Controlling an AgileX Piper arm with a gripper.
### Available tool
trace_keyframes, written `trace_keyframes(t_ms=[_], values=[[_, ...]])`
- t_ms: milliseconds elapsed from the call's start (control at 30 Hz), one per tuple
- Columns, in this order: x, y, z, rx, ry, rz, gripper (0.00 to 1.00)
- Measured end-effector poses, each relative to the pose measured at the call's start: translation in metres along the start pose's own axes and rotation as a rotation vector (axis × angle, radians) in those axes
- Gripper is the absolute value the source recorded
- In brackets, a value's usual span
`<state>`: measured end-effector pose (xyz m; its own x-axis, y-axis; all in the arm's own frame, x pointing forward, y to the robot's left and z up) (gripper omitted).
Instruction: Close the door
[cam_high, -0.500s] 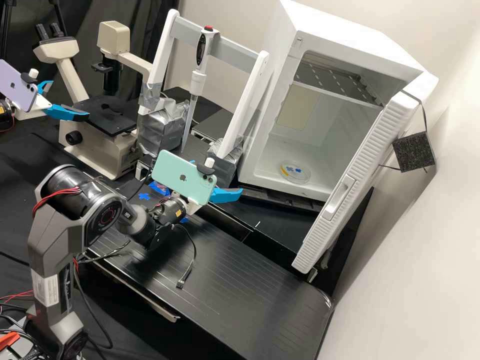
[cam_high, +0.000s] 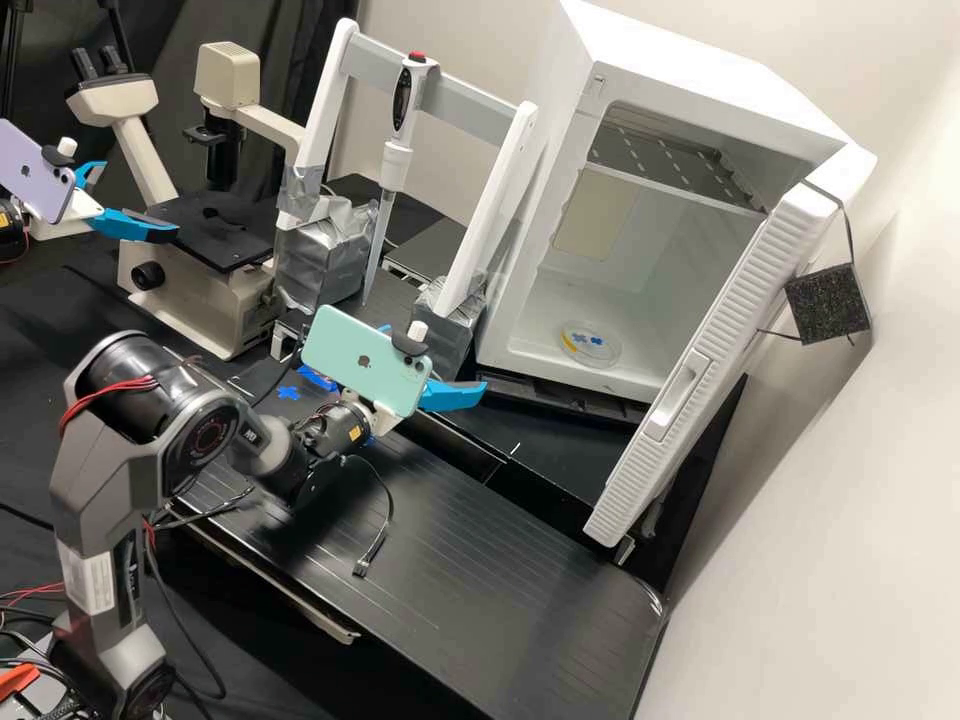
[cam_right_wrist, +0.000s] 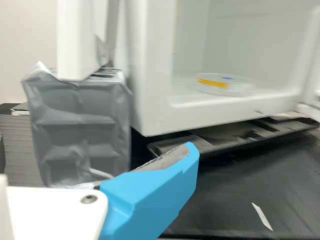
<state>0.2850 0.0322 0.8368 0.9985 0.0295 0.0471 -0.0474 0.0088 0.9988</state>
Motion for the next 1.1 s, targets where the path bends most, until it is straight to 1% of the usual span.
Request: trace_keyframes(t_ms=[100, 200, 233, 267, 333, 433, 467, 600, 667, 733, 933, 1100], values=[[-0.019, 0.009, 0.004, -0.007, 0.008, 0.043, 1.00], [-0.042, 0.021, 0.005, -0.010, 0.035, 0.100, 1.00], [-0.053, 0.028, 0.004, -0.008, 0.057, 0.131, 1.00], [-0.059, 0.031, 0.005, -0.009, 0.058, 0.147, 1.00], [-0.077, 0.043, 0.007, -0.002, 0.076, 0.211, 1.00], [-0.096, 0.057, 0.008, 0.006, 0.095, 0.289, 1.00], [-0.102, 0.063, 0.009, 0.002, 0.093, 0.316, 1.00], [-0.118, 0.083, 0.016, 0.019, 0.076, 0.410, 1.00], [-0.123, 0.092, 0.021, 0.039, 0.051, 0.450, 1.00], [-0.125, 0.101, 0.028, 0.047, 0.021, 0.484, 1.00], [-0.112, 0.116, 0.048, 0.054, -0.045, 0.511, 1.00], [-0.094, 0.127, 0.067, 0.032, -0.116, 0.552, 1.00]])
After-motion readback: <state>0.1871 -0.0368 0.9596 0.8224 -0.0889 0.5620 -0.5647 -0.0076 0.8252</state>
